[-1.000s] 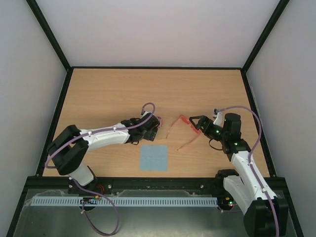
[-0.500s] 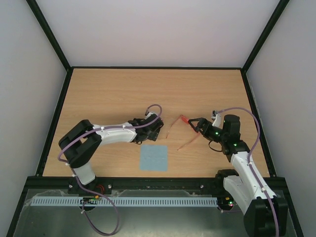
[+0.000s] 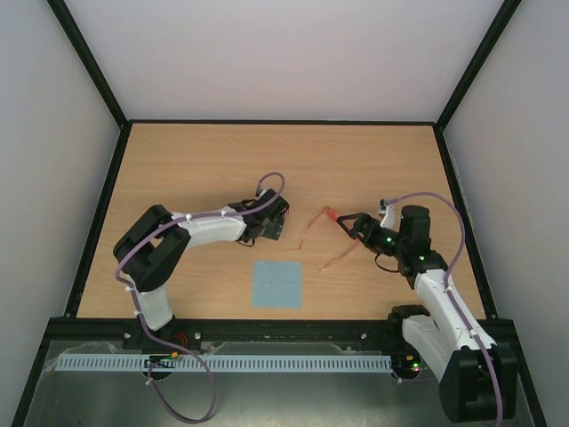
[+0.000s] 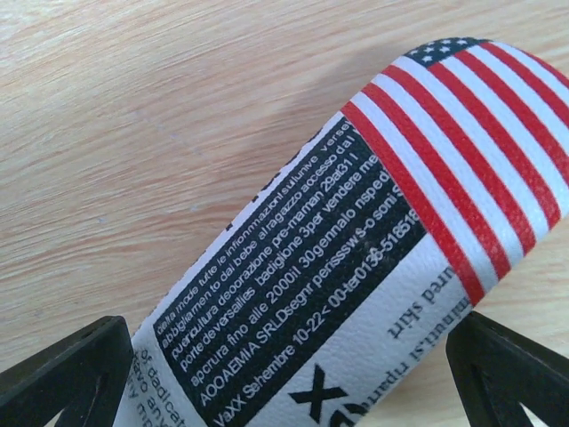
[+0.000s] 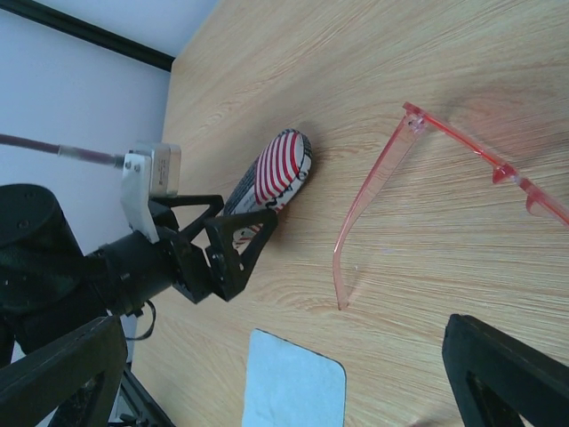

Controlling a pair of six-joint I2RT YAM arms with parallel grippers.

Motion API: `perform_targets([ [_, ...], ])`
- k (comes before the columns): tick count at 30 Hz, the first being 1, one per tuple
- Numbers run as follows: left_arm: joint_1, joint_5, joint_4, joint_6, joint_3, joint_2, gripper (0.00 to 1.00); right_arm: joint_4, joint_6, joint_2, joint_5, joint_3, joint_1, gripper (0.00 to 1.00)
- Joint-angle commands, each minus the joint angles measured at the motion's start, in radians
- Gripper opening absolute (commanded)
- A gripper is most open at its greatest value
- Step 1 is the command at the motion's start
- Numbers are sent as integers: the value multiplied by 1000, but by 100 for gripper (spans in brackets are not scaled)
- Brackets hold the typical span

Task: Organize the sunglasses
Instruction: Adjust the sunglasses case at the center of the board.

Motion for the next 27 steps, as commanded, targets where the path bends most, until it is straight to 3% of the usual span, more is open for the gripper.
perform_targets([
  [1,54,77,-2,-16,27,3,99,24,-17,9,-29,14,5,98],
  [27,175,303,-6,33,52,7,100,49,0,21,-42,-3,5,99],
])
